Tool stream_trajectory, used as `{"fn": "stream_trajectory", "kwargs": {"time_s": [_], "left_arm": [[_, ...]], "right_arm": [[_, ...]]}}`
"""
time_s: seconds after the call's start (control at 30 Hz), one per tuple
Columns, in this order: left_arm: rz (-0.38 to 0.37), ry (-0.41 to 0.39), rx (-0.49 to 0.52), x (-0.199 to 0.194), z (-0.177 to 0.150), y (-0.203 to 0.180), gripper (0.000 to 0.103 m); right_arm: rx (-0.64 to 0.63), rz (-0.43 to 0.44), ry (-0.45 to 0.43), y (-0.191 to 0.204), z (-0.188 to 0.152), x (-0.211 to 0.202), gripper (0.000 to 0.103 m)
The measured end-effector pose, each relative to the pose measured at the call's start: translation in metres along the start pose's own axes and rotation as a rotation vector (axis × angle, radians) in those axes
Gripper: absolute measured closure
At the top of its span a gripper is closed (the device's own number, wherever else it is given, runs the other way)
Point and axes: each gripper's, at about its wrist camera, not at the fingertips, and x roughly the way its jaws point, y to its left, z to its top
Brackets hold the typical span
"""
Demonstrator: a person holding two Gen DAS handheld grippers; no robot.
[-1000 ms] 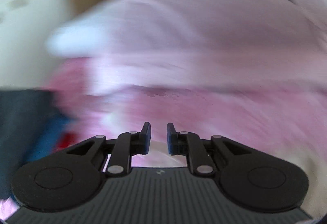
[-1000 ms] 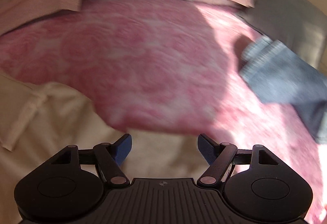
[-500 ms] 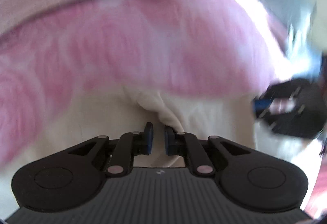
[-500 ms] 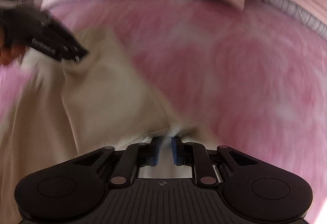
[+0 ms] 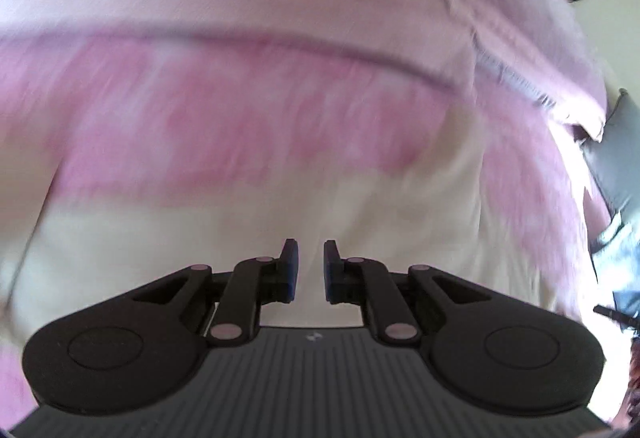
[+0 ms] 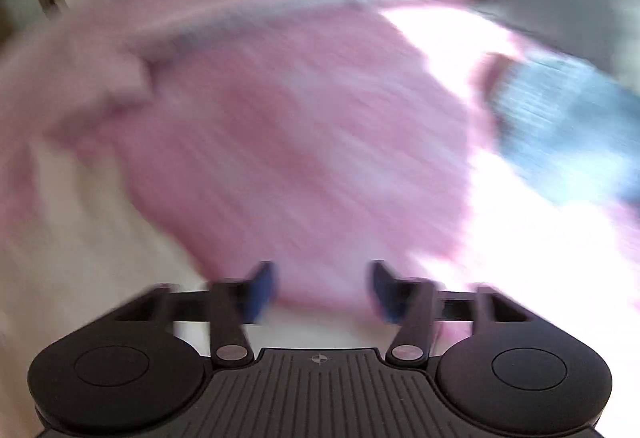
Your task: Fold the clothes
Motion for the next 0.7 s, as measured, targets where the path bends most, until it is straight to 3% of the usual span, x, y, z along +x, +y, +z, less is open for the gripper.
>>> {"fn": "stream_trajectory", "kwargs": {"time_s": [0.07,0.13,0.27,0.3,0.33,0.4,0.6,0.7], "left_arm": [[0.024,0.029,-0.059,-0.015,-0.029,-0.001,0.095],[0.033,0.047,-0.11,-0.032,-0.053,0.001,0.095],[0.052,0.067,-0.106,-0.06,-0.084,-0.005,0.095],[0.062,0.069,-0.095,-0.066,-0.089,-0.005,0.095],[0.07,0.064,-0.089,-0.073,-0.093,-0.006,0.095],[0.074,0.041,-0.094,-0.086,-0.1,-0.008,0.095],[0.088,0.001,-0.13,-0.091,-0.108,-0.016,0.094],[0.099,0.012,-0.136,-0.094,-0.118,-0.015,0.086]], "right_arm": [[-0.032,-0.047,0.042,-0.01,-0.035,-0.009,0.03],[-0.077,-0.033,0.089,-0.012,-0.06,-0.009,0.03],[-0.335,-0.117,0.011,0.011,-0.088,0.002,0.031],[-0.371,-0.134,-0.015,0.012,-0.09,0.005,0.055],[-0.361,-0.131,-0.03,0.008,-0.086,0.006,0.094],[-0.316,-0.164,-0.107,-0.005,-0.069,-0.003,0.094],[-0.194,-0.347,-0.492,-0.065,0.0,-0.057,0.095],[-0.056,-0.337,-0.535,-0.093,0.026,-0.064,0.091]]}}
